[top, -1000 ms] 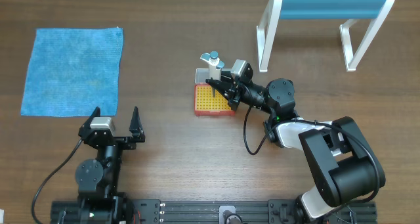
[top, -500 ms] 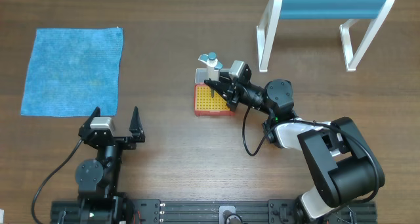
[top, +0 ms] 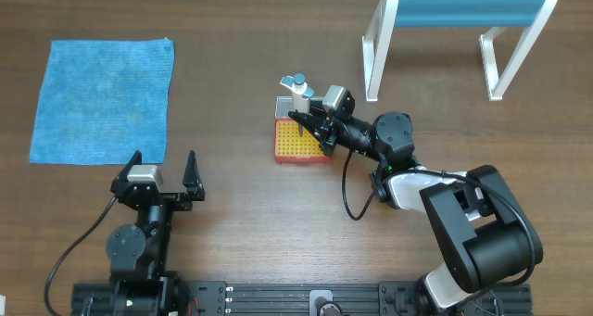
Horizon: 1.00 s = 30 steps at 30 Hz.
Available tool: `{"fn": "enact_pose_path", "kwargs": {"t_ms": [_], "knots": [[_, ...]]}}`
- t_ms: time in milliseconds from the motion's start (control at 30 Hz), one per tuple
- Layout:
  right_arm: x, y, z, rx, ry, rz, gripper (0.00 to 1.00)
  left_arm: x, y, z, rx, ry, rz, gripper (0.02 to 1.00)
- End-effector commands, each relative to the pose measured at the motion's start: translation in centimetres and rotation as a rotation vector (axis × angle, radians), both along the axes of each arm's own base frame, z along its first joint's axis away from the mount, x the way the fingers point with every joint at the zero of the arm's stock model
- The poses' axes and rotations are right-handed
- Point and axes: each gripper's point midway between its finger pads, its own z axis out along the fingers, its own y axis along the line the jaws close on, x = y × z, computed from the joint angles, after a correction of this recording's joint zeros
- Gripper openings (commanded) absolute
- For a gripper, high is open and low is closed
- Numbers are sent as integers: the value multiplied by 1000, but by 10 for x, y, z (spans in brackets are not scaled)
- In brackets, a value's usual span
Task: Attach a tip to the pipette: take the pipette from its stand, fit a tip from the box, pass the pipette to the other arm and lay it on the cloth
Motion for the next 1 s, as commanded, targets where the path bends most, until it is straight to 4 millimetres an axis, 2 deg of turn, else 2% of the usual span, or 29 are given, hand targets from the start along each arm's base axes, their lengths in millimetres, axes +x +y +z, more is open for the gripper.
{"fn": "enact_pose_path", "kwargs": {"t_ms": [33, 267, 733, 867, 1000], "knots": [[3, 0, 8, 2, -35, -12, 77, 0, -3, -1, 9, 0, -16, 998], [6, 1, -10, -14, 7, -12, 77, 0, -3, -1, 9, 0, -16, 998], [5, 1, -23, -46, 36, -11, 77, 0, -3, -1, 9, 0, -16, 998], [6, 2, -36, -58, 68, -10, 77, 0, -3, -1, 9, 0, -16, 998], [6, 2, -33, -51, 49, -10, 77, 0, -3, -1, 9, 0, -16, 998]]}}
